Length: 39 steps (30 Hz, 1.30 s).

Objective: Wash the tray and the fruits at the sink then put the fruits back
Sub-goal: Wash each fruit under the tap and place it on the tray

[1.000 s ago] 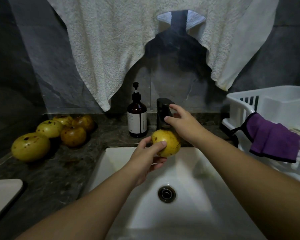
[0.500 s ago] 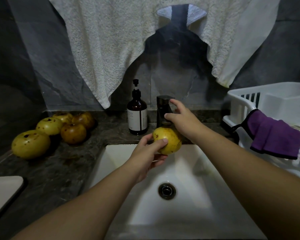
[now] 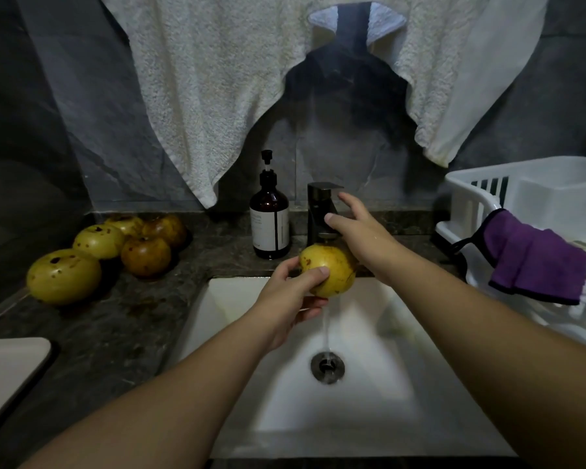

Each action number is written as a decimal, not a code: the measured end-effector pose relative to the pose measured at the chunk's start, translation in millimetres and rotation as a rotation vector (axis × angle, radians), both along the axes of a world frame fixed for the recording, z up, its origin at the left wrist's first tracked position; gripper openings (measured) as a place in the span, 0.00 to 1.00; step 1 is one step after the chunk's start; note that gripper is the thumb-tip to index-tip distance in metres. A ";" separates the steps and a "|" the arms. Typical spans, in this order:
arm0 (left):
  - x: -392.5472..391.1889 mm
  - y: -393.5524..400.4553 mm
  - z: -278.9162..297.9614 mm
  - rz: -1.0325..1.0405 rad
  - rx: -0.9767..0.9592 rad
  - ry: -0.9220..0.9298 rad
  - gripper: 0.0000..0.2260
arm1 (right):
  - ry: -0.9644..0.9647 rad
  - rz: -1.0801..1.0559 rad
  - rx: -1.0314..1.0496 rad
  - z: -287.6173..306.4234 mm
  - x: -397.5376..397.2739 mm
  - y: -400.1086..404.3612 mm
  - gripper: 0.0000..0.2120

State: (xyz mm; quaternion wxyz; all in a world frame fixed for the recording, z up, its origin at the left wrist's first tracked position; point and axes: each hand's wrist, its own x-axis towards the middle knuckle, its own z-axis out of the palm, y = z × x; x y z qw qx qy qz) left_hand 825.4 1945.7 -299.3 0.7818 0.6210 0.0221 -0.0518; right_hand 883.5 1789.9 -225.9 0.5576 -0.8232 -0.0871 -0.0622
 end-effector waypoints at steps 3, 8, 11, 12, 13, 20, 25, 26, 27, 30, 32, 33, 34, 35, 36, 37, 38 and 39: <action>1.8 0.8 -1.4 0.000 -0.010 -0.007 0.24 | 0.137 -0.084 -0.030 -15.0 -20.4 -6.9 0.30; 3.7 0.9 -3.9 -0.030 0.017 0.003 0.27 | 0.581 0.042 0.315 -42.9 -43.2 -22.2 0.35; 0.8 4.0 -5.2 -0.120 0.050 0.057 0.29 | 0.691 0.137 0.402 -52.0 -47.9 -16.7 0.31; 0.3 4.7 -5.0 -0.138 0.050 0.080 0.26 | 0.692 0.130 0.413 -54.1 -47.1 -14.6 0.29; -0.5 5.4 -4.1 -0.141 0.047 0.108 0.21 | 0.673 0.117 0.419 -55.7 -46.6 -12.7 0.27; 7.4 -6.6 18.0 -0.099 0.124 0.222 0.24 | 0.491 0.051 0.457 -58.3 -44.3 -1.3 0.19; 17.5 -25.0 17.7 0.020 0.290 0.120 0.22 | 0.565 0.048 0.419 -65.3 -41.5 -1.6 0.23; 18.4 -26.7 11.2 0.027 0.335 0.048 0.21 | 0.592 0.042 0.401 -65.4 -40.1 -4.4 0.27; 19.4 -26.9 5.7 0.019 0.375 -0.019 0.20 | 0.634 0.041 0.390 -64.8 -38.1 -7.4 0.31; 19.9 -22.5 -2.2 -0.001 0.382 -0.088 0.14 | 0.729 0.076 0.333 -59.0 -32.3 -9.8 0.33; 19.9 -22.8 0.6 -0.008 0.336 -0.018 0.14 | 0.674 0.088 0.252 -54.6 -25.9 -9.0 0.32; 20.2 -22.6 1.8 -0.016 0.313 0.033 0.17 | 0.645 0.092 0.229 -53.7 -23.3 -8.9 0.32; 20.2 -22.1 0.9 -0.032 0.304 0.065 0.19 | 0.645 0.108 0.218 -53.6 -22.5 -8.9 0.32; 20.7 -21.0 -1.3 -0.048 0.322 0.063 0.19 | 0.676 0.137 0.222 -54.1 -22.8 -10.3 0.33; 21.7 -19.7 -3.6 -0.055 0.368 0.027 0.18 | 0.722 0.169 0.239 -55.4 -23.4 -12.1 0.34; 22.3 -18.5 -5.6 -0.058 0.423 -0.022 0.17 | 0.764 0.192 0.258 -57.1 -24.8 -14.0 0.36; 22.7 -17.9 -7.3 -0.063 0.468 -0.071 0.16 | 0.789 0.196 0.264 -57.7 -25.8 -14.6 0.37; 22.8 -18.6 -8.6 -0.065 0.484 -0.101 0.15 | 0.785 0.178 0.254 -58.4 -26.5 -14.4 0.37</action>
